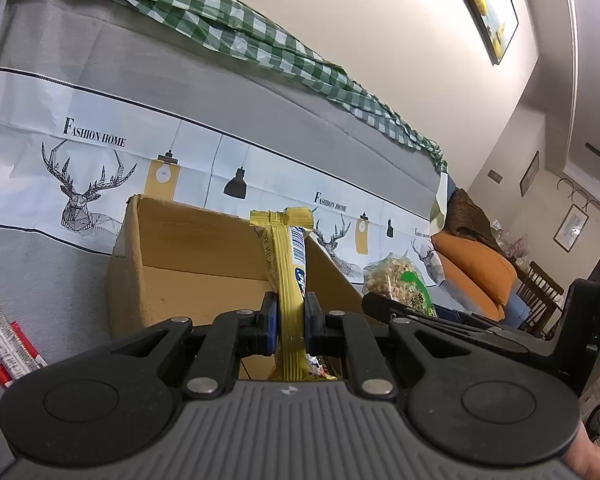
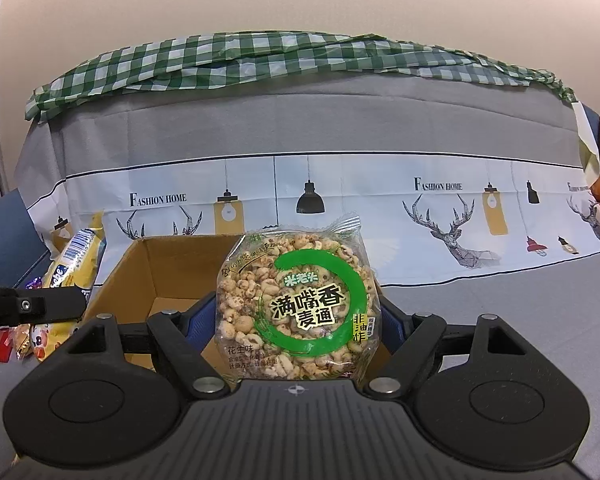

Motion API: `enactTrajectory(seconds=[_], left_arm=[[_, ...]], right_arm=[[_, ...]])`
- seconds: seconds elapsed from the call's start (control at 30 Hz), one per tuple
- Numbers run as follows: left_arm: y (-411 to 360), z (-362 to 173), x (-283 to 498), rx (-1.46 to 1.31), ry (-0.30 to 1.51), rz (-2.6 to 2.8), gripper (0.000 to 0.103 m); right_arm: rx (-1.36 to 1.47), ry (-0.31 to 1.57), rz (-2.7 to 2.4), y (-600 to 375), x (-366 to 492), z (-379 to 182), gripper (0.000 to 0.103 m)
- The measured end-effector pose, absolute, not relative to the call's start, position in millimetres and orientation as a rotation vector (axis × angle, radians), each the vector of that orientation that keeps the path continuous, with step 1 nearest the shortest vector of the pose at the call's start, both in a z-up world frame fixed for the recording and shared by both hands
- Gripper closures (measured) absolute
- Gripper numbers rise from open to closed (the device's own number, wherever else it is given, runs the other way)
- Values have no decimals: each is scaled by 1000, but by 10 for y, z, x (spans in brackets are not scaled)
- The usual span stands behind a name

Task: Organize snacks
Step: 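Open both tools over the box to drop the wafer bar and grain bag, then move both tools back from the box toward the remaining snacks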

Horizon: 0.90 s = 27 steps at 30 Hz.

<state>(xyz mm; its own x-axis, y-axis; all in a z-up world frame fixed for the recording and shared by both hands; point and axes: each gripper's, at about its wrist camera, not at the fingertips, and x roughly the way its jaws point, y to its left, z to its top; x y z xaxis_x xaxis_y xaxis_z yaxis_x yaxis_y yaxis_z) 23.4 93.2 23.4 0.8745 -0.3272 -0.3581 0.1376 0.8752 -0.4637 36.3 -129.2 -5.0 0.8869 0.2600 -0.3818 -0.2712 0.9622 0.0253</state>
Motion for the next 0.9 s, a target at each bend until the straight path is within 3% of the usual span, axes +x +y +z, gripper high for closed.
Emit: enactTrajectory(seconds=[0.53, 0.6, 0.63, 0.67, 0.9], left_arm=[[778, 221, 299, -416, 448, -279, 89], [755, 211, 332, -408, 466, -281, 74], [742, 194, 356, -412, 487, -284, 49], [738, 186, 360, -410, 491, -278, 44], [836, 197, 310, -415, 471, -246, 47]], right_arm=[[-14, 391, 233, -1264, 340, -65, 22], [-11, 398, 221, -1264, 347, -72, 22], [-13, 401, 211, -1257, 351, -77, 18], [-14, 403, 201, -1256, 356, -80, 14], [2, 402, 190, -1269, 366, -83, 15]])
